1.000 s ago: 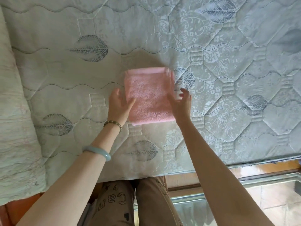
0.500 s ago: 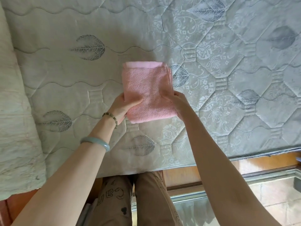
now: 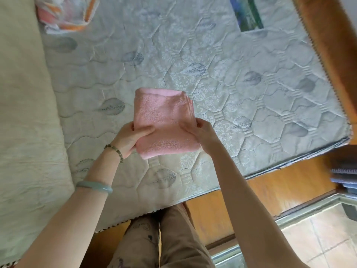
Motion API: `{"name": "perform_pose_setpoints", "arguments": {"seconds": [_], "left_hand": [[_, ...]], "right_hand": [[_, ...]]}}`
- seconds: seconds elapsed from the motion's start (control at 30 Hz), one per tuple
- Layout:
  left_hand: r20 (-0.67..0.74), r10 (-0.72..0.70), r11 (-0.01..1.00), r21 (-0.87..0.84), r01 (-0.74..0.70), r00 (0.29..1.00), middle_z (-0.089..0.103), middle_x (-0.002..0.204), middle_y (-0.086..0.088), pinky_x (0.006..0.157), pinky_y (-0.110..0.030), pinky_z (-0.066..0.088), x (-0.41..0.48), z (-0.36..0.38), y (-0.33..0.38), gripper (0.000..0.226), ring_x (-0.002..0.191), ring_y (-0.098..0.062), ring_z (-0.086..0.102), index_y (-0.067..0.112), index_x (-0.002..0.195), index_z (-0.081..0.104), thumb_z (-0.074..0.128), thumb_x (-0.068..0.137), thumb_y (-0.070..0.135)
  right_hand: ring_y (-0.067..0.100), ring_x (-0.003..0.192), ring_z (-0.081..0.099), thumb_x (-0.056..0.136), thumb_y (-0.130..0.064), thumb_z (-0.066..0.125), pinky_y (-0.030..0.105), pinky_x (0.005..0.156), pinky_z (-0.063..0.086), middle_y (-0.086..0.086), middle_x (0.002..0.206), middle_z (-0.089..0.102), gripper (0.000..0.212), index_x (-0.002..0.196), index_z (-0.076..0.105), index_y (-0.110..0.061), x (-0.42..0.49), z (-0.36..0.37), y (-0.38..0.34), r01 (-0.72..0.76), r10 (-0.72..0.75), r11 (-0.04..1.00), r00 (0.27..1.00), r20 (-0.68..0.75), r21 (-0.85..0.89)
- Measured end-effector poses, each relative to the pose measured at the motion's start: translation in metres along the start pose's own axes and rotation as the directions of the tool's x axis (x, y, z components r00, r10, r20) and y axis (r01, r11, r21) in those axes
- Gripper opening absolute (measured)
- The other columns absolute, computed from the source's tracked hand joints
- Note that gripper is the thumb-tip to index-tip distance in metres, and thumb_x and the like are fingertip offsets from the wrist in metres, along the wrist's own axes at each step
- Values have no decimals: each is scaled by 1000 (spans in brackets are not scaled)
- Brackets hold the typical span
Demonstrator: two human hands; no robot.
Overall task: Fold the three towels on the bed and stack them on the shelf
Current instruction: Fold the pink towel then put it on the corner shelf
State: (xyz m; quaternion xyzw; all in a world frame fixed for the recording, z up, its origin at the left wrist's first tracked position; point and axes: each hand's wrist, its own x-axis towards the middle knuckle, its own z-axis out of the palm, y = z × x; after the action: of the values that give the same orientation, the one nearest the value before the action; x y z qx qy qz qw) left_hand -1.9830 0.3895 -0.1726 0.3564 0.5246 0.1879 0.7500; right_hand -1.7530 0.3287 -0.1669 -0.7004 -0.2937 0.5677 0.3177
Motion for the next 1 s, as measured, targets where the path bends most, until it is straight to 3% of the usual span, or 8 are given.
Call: {"name": "perform_pose_setpoints", "arguments": {"seconds": [0.13, 0.2, 0.27, 0.4, 0.5, 0.63, 0.8, 1.0], "left_hand": [[106, 36, 997, 66, -43, 994, 74, 98, -7, 68, -27, 58, -43, 16, 26, 87, 91, -20, 71, 6, 105, 63, 93, 32, 42], [149, 47, 989, 132, -67, 988, 72, 103, -11, 69, -27, 59, -62, 29, 39, 84, 93, -22, 70, 4, 107, 63, 92, 38, 42], [214, 68, 973, 204, -112, 975, 74, 100, -10, 66, -25, 58, -78, 46, 50, 92, 91, -21, 71, 4, 106, 64, 92, 30, 49], [366, 61, 937, 300, -180, 929, 74, 97, -11, 66, -26, 58, -102, 96, 66, 82, 91, -23, 71, 4, 105, 64, 90, 40, 46], [474, 58, 908, 342, -244, 879, 73, 100, -11, 73, -28, 58, -113, 141, 69, 93, 94, -24, 70, 3, 104, 65, 92, 30, 52], [584, 34, 872, 379, -310, 811, 74, 97, -11, 69, -25, 58, -129, 209, 68, 95, 92, -24, 71, 2, 101, 66, 92, 26, 54], [659, -1, 830, 420, -367, 752, 75, 92, -10, 63, -24, 57, -136, 298, 58, 95, 86, -22, 72, 3, 96, 68, 90, 21, 58], [759, -45, 804, 414, -427, 650, 74, 99, -11, 75, -30, 58, -135, 423, 46, 97, 94, -24, 70, 3, 101, 67, 81, 34, 72]], "right_hand": [[23, 97, 69, 66, -41, 83, 44, 86, 56, 6, 106, 70, 54, 109, 64, -14, -64, -14, -9, 59, -59, 996, 998, 7, 74], [25, 101, 68, 69, -31, 84, 49, 89, 55, 9, 111, 68, 55, 116, 60, -15, -98, -26, -9, 74, -81, 985, 996, 40, 158], [25, 103, 67, 76, -14, 79, 48, 89, 55, 11, 115, 65, 53, 123, 55, -15, -132, -39, -8, 86, -100, 968, 994, 46, 237], [29, 107, 65, 76, -3, 76, 51, 88, 54, 14, 117, 62, 63, 131, 47, -14, -194, -70, 5, 152, -148, 924, 988, -38, 351], [38, 112, 61, 74, -1, 76, 58, 92, 50, 24, 127, 57, 68, 133, 45, -13, -236, -96, 19, 233, -199, 863, 972, -122, 449], [39, 108, 62, 77, 7, 70, 44, 83, 54, 23, 121, 59, 66, 134, 45, -14, -285, -132, 45, 345, -238, 770, 936, -260, 537], [31, 88, 69, 79, 17, 62, 34, 67, 58, 17, 103, 64, 64, 133, 45, -13, -336, -181, 73, 453, -237, 679, 880, -412, 578], [31, 84, 69, 75, 13, 66, 34, 64, 59, 18, 106, 62, 73, 137, 43, -17, -375, -272, 107, 546, -232, 593, 820, -523, 592]]}}
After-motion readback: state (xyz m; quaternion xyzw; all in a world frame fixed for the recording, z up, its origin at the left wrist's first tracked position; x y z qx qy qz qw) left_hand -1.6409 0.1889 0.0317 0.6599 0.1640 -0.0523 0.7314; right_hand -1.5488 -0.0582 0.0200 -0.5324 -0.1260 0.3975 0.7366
